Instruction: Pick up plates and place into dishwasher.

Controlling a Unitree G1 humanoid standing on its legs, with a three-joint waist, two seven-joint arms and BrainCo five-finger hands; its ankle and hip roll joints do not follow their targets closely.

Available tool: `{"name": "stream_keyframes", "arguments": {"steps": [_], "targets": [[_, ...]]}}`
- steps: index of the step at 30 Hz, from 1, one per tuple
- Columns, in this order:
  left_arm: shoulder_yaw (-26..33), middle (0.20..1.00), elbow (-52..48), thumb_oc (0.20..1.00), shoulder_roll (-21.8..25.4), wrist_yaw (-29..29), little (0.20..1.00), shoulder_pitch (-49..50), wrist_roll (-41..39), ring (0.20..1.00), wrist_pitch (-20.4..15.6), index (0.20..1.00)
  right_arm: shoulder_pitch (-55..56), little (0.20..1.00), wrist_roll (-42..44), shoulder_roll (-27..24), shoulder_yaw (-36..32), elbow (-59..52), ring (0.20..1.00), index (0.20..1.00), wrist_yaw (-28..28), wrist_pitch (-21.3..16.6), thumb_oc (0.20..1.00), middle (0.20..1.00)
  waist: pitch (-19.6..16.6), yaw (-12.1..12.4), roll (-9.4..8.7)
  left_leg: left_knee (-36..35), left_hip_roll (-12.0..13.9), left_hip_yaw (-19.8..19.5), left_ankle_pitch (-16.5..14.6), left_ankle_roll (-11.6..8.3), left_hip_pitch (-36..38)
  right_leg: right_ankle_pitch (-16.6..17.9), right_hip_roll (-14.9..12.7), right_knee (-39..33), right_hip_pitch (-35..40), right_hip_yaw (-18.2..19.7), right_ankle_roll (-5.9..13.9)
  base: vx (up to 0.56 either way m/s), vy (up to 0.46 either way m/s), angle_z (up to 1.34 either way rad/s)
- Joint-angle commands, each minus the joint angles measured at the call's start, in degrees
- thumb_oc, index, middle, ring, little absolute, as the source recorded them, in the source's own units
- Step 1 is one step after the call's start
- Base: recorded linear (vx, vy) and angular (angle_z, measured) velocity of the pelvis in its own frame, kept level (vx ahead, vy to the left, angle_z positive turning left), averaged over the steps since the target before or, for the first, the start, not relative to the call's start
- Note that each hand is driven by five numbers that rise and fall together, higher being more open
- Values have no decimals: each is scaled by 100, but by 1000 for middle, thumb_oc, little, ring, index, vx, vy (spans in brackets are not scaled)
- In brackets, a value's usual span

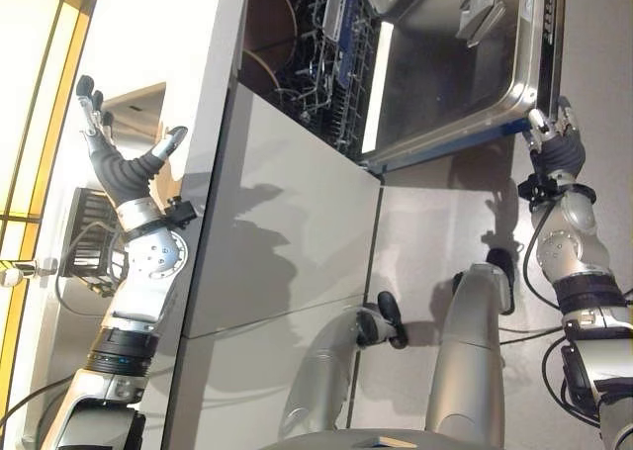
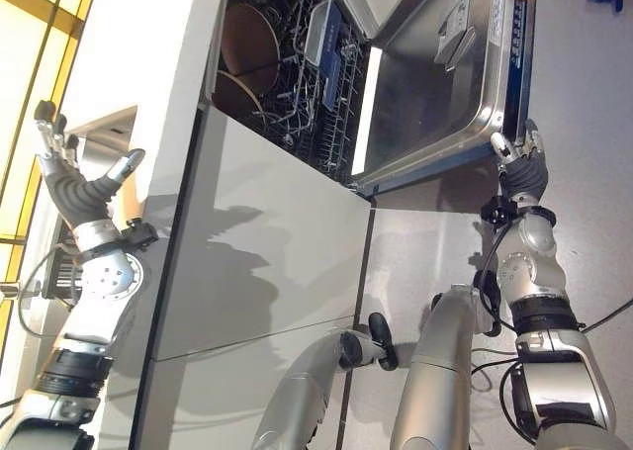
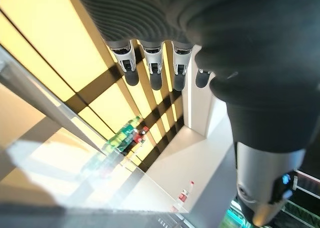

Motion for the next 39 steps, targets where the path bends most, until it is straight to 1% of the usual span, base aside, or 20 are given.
{"name": "stream_keyframes", "arguments": {"steps": [1,5,6,7,8,9,12,14,15,22,23,25,26,28,31,36,39], "targets": [[281,1000,3,1000,196,-7,1000,-340,-161,1000,14,1000,-1445,1000,-476,575,1072,-1427,1000,1000,536,81,1000,1000,918,102,104,-521,-112,-129,324,-114,233,349,-449,-899,857,290,-188,36,-15,10],[328,1000,68,1000,233,-103,1000,-395,-217,1000,1,1000,-1496,1000,-592,654,1160,-1567,1000,1000,497,114,1000,1000,918,175,-45,-615,-114,-207,307,-125,491,491,-566,-1234,1287,157,-131,57,-19,11],[353,1000,83,1000,255,-151,1000,-407,-231,1000,14,1000,-1493,1000,-655,695,1205,-1648,1000,1000,482,122,1000,1000,875,230,-122,-626,-116,-242,290,-131,569,536,-594,-1342,1441,112,-105,80,-27,11],[357,1000,90,1000,263,-159,1000,-403,-243,1000,6,1000,-1486,1000,-681,709,1221,-1682,1000,1000,472,126,1000,1000,858,244,-146,-642,-113,-258,287,-134,604,557,-614,-1402,1514,80,-95,112,-41,13],[363,1000,114,1000,273,-190,1000,-398,-263,1000,2,1000,-1471,1000,-699,750,1252,-1761,1000,1000,462,118,1000,1000,790,303,-220,-654,-114,-287,270,-138,671,602,-649,-1512,1660,25,-75,72,-25,10],[363,1000,114,1000,275,-197,1000,-397,-261,1000,6,1000,-1464,1000,-701,758,1253,-1773,1000,1000,456,122,1000,1000,784,306,-228,-658,-114,-296,268,-138,686,607,-653,-1533,1691,11,-73,95,-34,11],[363,1000,138,1000,302,-256,1000,-407,-279,1000,57,1000,-1402,1000,-781,862,1316,-1892,1000,1000,448,109,1000,1000,630,418,-402,-694,-112,-374,230,-150,830,691,-721,-1800,2022,-136,-23,99,-57,12],[356,1000,202,1000,322,-293,1000,-414,-292,1000,52,1000,-1384,1000,-869,928,1373,-1909,1000,1000,439,109,1000,1000,523,510,-538,-734,-106,-430,218,-160,940,766,-762,-1995,2265,-255,8,98,-70,23],[364,1000,225,1000,341,-314,1000,-418,-296,1000,55,1000,-1376,1000,-891,953,1397,-1915,1000,1000,424,105,1000,1000,479,546,-604,-790,-103,-445,268,-157,975,857,-787,-2128,2364,-316,21,90,-89,24],[358,1000,261,1000,515,-469,1000,-470,-245,1000,129,1000,-1160,1000,-893,1207,1459,-1916,1000,1000,333,-155,1000,1000,182,935,-1191,-1006,-32,-605,309,-176,1277,1114,-868,-2817,3242,-939,135,71,-163,38],[367,1000,258,1000,555,-507,1000,-477,-252,1000,126,1000,-1138,1000,-872,1223,1470,-1892,1000,1000,329,-225,1000,1000,164,982,-1253,-1026,-26,-642,314,-175,1303,1132,-853,-2875,3333,-1007,138,60,-228,52],[388,1000,249,1000,674,-609,1000,-495,-241,1000,136,1000,-1055,1000,-847,1317,1496,-1827,1000,1000,343,-387,1000,1000,80,1127,-1451,-1085,36,-735,319,-187,1374,1165,-774,-3061,3624,-1225,140,61,-265,65],[406,1000,247,1000,708,-646,1000,-496,-236,1000,139,1000,-1024,1000,-836,1335,1497,-1823,1000,1000,337,-432,1000,1000,57,1163,-1503,-1114,59,-755,333,-190,1402,1170,-749,-3111,3710,-1285,140,57,-265,63],[457,1000,239,1000,810,-767,1000,-495,-203,1000,137,1000,-893,1000,-789,1418,1489,-1862,1000,1000,319,-566,1000,1000,-24,1285,-1699,-1194,147,-814,368,-198,1470,1171,-648,-3248,3967,-1456,148,66,-285,38],[493,1000,271,1000,887,-963,1000,-553,-153,1000,122,1000,-785,1000,-824,1536,1505,-1866,1000,1000,209,-707,1000,1000,-141,1413,-1892,-1311,248,-880,403,-197,1600,1154,-529,-3392,4247,-1607,157,58,-234,36],[563,1000,240,1000,927,-1264,1000,-496,-43,1000,94,1000,-618,1000,-826,1658,1512,-1866,1000,1000,126,-816,1000,1000,-277,1554,-2079,-1461,422,-934,472,-219,1760,1109,-326,-3574,4560,-1732,192,18,-171,10],[566,1000,218,1000,937,-1386,1000,-439,0,1000,102,1000,-475,1000,-807,1717,1529,-1933,1000,1000,26,-831,1000,1000,-343,1574,-2166,-1602,533,-968,543,-240,1864,1105,-212,-3699,4704,-1754,215,-16,-158,-3]]}}
